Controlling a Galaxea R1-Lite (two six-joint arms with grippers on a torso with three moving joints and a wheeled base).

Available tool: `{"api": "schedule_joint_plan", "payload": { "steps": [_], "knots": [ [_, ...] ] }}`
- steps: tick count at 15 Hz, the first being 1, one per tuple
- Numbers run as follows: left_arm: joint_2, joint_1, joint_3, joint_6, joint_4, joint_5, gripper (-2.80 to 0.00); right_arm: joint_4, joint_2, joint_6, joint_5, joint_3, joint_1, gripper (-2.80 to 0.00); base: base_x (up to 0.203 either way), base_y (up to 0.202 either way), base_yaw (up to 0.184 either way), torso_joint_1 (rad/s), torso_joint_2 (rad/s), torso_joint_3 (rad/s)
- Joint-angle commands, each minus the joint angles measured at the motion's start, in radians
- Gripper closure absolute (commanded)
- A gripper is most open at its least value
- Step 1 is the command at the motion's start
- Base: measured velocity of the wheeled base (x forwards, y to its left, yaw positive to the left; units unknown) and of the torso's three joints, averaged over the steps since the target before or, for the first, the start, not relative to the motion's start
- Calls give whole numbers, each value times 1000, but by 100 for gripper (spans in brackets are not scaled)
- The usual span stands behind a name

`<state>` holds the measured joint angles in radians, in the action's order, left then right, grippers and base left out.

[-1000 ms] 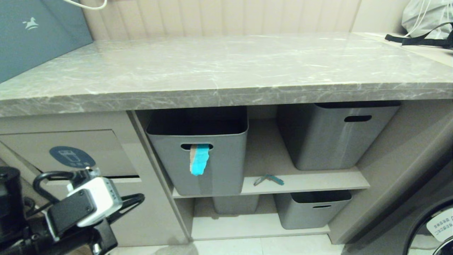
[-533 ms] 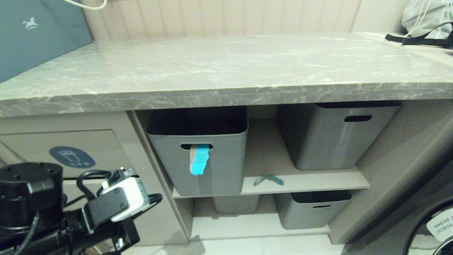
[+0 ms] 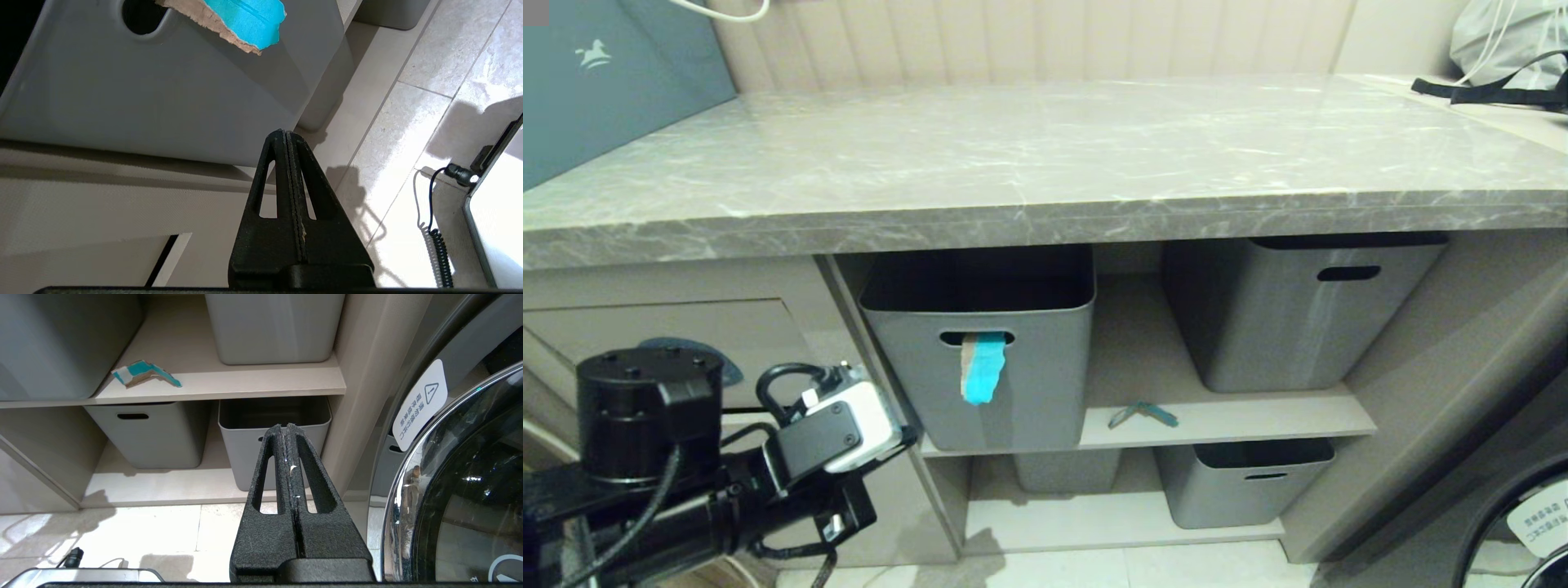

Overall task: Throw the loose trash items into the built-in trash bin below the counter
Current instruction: Pick up the garbage

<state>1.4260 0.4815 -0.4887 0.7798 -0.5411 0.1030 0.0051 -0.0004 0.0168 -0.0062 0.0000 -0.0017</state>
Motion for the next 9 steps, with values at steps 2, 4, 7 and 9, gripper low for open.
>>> {"api": "schedule_joint_plan", "payload": {
  "steps": [2,4,7,9],
  "knots": [
    [31,0,-13,16,-6,3,0,0,0,0,0,0,0,0,0,0,0,0,0,0],
    [44,1,-23,16,-8,3,-280,0,0,0,0,0,0,0,0,0,0,0,0,0],
    [51,2,-37,18,-11,3,-280,1,0,0,0,0,0,0,0,0,0,0,0,0],
    [51,2,-37,43,-13,4,-280,0,0,0,0,0,0,0,0,0,0,0,0,0]
  ]
}}
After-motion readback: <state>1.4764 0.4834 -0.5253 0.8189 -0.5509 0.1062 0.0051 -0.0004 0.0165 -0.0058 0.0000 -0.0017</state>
